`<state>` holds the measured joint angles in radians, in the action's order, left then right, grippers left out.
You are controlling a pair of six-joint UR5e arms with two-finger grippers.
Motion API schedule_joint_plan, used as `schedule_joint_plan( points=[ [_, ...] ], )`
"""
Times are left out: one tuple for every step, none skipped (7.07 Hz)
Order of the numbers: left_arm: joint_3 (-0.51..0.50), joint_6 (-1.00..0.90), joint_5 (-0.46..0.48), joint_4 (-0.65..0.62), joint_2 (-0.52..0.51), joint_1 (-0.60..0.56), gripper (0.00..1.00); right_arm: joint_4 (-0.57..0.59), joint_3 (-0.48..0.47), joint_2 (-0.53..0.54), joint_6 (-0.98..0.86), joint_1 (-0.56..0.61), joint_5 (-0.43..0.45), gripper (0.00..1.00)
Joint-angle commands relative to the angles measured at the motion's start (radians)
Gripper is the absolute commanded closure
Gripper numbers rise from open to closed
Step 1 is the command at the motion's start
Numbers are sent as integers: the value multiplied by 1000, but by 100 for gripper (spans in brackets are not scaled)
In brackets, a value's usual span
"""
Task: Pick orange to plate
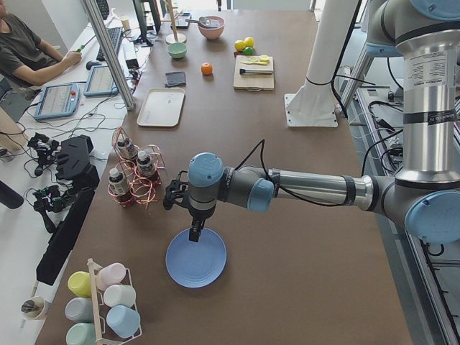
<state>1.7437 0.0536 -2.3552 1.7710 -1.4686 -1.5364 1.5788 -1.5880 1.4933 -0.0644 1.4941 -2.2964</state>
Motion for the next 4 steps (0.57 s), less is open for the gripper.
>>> schedule_joint_plan(
  points=[
    [3,54,-4,2,2,-1,3,0,6,1,0,0,0,0],
    [8,51,-6,4,4,-1,2,0,8,1,0,-2,0,0],
    [1,66,-82,4,4,-2,2,0,9,2,0,-2,0,0],
    [-3,69,-142,2,4,-2,2,1,9,4,0,-2,0,0]
  ],
)
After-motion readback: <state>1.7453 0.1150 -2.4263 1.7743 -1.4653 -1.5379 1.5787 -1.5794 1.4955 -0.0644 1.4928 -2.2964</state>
